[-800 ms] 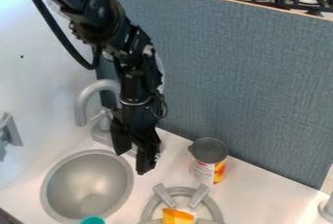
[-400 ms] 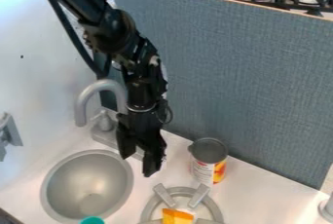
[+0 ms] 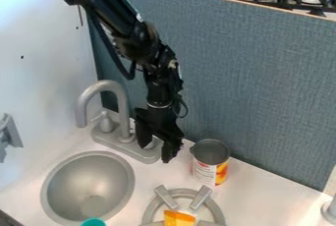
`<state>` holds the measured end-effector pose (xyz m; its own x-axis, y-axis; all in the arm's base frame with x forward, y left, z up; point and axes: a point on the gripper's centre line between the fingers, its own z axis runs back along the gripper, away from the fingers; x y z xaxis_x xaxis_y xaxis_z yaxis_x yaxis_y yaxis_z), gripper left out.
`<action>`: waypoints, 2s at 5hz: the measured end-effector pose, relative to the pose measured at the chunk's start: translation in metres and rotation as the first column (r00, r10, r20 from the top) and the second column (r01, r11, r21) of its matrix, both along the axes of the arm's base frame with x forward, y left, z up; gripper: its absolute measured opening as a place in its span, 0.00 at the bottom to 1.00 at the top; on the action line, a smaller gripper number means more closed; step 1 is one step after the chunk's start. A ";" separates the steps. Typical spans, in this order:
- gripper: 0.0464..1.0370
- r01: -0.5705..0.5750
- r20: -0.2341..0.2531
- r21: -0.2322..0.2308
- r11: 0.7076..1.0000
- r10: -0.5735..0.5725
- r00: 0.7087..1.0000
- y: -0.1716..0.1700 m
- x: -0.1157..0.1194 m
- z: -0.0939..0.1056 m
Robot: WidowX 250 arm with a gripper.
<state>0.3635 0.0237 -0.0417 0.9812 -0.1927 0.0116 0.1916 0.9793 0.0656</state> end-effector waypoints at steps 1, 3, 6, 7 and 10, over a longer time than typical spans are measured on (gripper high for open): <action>0.96 0.012 0.004 0.011 1.000 -0.012 1.000 0.003 0.025 -0.008; 0.96 0.024 -0.017 0.075 0.997 -0.023 1.000 0.007 0.044 -0.021; 0.96 0.205 -0.030 -0.115 0.972 -0.209 0.977 -0.051 0.048 -0.028; 0.96 0.288 -0.037 -0.206 0.935 -0.302 0.953 -0.091 0.044 -0.020; 0.96 0.318 -0.010 -0.301 0.899 -0.336 0.942 -0.162 0.042 -0.004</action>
<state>0.4054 -0.1383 -0.0459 0.8642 -0.4996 0.0594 0.4986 0.8346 -0.2340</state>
